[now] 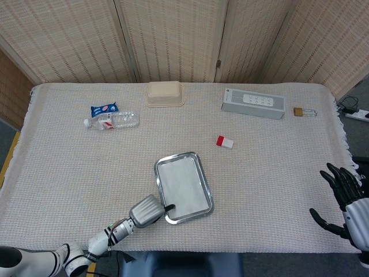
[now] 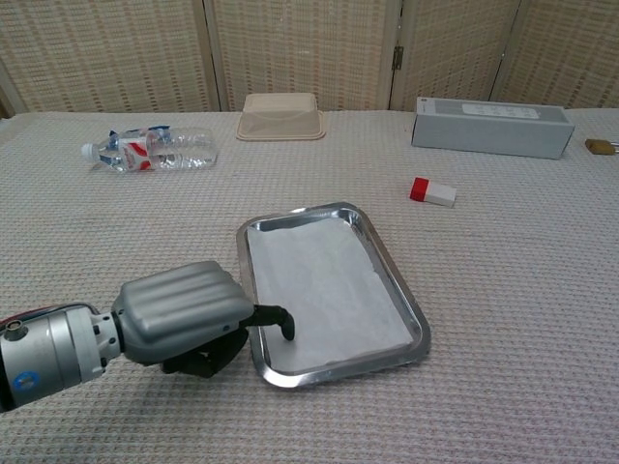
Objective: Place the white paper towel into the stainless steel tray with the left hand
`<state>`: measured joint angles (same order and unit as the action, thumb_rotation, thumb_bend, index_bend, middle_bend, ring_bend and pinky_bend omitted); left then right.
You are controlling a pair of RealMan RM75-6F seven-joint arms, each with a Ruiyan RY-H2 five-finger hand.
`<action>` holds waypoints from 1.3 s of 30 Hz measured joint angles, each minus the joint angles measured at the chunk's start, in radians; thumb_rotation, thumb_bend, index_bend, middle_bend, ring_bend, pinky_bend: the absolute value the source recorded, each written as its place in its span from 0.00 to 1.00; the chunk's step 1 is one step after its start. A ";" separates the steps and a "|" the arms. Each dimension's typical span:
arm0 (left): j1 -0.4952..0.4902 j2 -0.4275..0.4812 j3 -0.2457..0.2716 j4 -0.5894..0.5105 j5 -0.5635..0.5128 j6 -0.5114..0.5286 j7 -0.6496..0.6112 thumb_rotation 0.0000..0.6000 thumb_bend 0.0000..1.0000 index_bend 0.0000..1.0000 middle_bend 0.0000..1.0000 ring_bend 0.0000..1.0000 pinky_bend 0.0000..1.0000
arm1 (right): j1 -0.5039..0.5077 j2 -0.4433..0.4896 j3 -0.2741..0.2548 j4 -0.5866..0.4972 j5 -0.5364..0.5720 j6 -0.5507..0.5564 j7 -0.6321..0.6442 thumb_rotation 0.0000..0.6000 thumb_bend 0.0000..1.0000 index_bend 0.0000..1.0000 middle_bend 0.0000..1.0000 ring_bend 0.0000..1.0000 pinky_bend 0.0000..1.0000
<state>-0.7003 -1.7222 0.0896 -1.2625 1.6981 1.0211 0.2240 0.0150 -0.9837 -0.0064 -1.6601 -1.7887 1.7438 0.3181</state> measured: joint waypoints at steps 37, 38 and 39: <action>0.543 0.463 -0.069 -0.362 -0.370 0.624 0.140 1.00 0.25 0.14 0.14 0.02 0.00 | 0.056 -0.075 0.002 -0.008 0.054 -0.168 -0.171 1.00 0.35 0.00 0.00 0.00 0.00; 0.557 0.470 -0.071 -0.363 -0.383 0.629 0.126 1.00 0.24 0.14 0.14 0.02 0.00 | 0.059 -0.080 0.003 -0.008 0.058 -0.176 -0.180 1.00 0.35 0.00 0.00 0.00 0.00; 0.568 0.478 -0.073 -0.365 -0.393 0.630 0.110 1.00 0.24 0.13 0.14 0.02 0.00 | 0.062 -0.086 0.004 -0.008 0.061 -0.185 -0.189 1.00 0.35 0.00 0.00 0.00 0.00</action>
<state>-0.1325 -1.2445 0.0168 -1.6276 1.3050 1.6509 0.3339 0.0775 -1.0697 -0.0024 -1.6685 -1.7273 1.5593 0.1294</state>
